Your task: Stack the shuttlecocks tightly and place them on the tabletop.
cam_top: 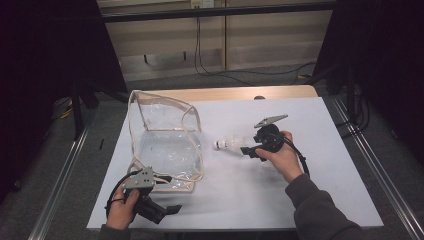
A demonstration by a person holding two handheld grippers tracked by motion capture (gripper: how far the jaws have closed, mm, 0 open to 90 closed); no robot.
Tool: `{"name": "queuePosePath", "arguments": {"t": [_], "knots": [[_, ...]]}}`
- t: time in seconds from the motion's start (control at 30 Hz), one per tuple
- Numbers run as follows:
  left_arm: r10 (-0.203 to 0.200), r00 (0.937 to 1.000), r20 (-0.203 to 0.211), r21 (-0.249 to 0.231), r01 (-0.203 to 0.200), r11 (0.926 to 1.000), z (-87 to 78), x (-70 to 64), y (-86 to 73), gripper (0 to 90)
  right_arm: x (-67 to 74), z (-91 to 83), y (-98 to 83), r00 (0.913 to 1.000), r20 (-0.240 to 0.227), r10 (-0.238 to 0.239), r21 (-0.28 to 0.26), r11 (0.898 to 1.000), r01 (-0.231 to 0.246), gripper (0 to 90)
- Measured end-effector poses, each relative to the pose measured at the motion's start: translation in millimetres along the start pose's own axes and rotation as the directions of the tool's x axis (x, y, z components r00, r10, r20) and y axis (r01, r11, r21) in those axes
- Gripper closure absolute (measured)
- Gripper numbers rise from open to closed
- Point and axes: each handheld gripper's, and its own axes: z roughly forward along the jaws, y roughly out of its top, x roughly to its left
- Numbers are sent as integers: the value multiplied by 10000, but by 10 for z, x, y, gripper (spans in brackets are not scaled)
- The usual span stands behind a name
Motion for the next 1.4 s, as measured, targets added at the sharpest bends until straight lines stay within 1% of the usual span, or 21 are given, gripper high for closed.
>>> {"name": "queuePosePath", "arguments": {"t": [0.1,0.23,0.3,0.43,0.63,0.7,0.77,0.87,0.93,0.97,1.0,1.2,1.27,1.4], "knots": [[-11,10000,13,-30,11,10000,3,-2,-2,39,-7,-34,-15,9999,119,32,39,10000,-33,266],[-27,10000,7,-28,27,10000,4,-3,-2,39,-27,-86,-38,9997,229,44,-44,10000,-43,249],[-30,10000,1,-32,30,10000,4,-2,0,39,-39,-112,-48,9996,233,134,-69,9999,-132,240],[-32,10000,-5,-22,32,10000,5,-4,0,39,-54,-163,-72,9990,401,192,-259,9995,-181,232],[-31,10000,15,-34,31,10000,5,-3,-1,39,-82,-201,-123,9986,316,414,-291,9988,-405,211],[-23,10000,3,-33,23,10000,4,-2,-1,39,-88,-216,-133,9987,304,408,-223,9989,-401,197],[-31,10000,13,-32,31,10000,4,-2,0,39,-86,-235,-141,9987,287,423,-282,9987,-415,197],[-27,10000,1,-35,27,10000,4,-2,0,39,-81,-271,-153,9985,381,399,-314,9988,-387,189],[-27,10000,2,-32,27,10000,4,-2,0,39,-86,-287,-162,9983,364,445,-330,9985,-433,171],[-14,10000,6,-22,14,10000,2,-2,0,39,-89,-297,-168,9978,337,574,-348,9978,-563,154],[-14,10000,4,-23,14,10000,1,-2,0,39,-99,-304,-177,9978,290,602,-357,9976,-591,139],[-6,10000,7,-25,6,10000,1,-1,-1,39,-135,-377,-224,9975,283,651,-415,9971,-639,118],[-14,10000,4,-24,14,10000,3,-2,0,39,-149,-388,-240,9974,385,604,-481,9971,-585,113],[-35,10000,-9,-58,35,10000,7,-3,-1,39,-174,-392,-294,9971,373,663,-466,9968,-646,111]]}}
